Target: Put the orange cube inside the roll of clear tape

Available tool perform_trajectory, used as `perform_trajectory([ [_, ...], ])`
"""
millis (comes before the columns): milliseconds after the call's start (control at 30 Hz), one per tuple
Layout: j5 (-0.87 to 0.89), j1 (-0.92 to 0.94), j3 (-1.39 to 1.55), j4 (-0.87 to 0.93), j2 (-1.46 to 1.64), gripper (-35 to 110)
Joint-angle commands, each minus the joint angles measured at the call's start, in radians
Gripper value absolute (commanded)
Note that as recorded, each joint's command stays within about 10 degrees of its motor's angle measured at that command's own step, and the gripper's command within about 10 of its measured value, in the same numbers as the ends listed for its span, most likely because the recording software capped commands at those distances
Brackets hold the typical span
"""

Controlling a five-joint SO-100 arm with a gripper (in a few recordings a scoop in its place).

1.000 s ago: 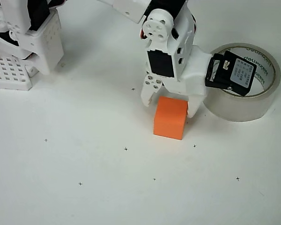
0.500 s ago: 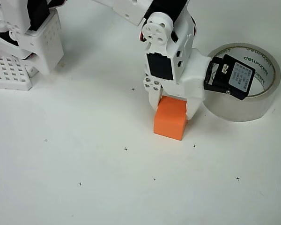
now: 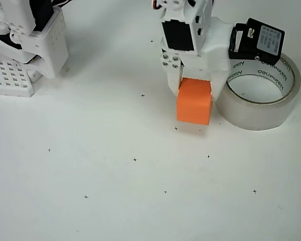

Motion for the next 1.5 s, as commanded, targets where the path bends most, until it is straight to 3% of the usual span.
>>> perform_trajectory([
  [0,-0.020,-0.018,-0.117,0.046,0.126,11],
  [567,-0.048,-0.143,-0.376,0.098,0.072,11],
  [1100,-0.066,-0.239,-0.686,0.098,-0.288,11],
  [1467,-0.130,-0.202,-0.739,0.147,-0.328,39],
])
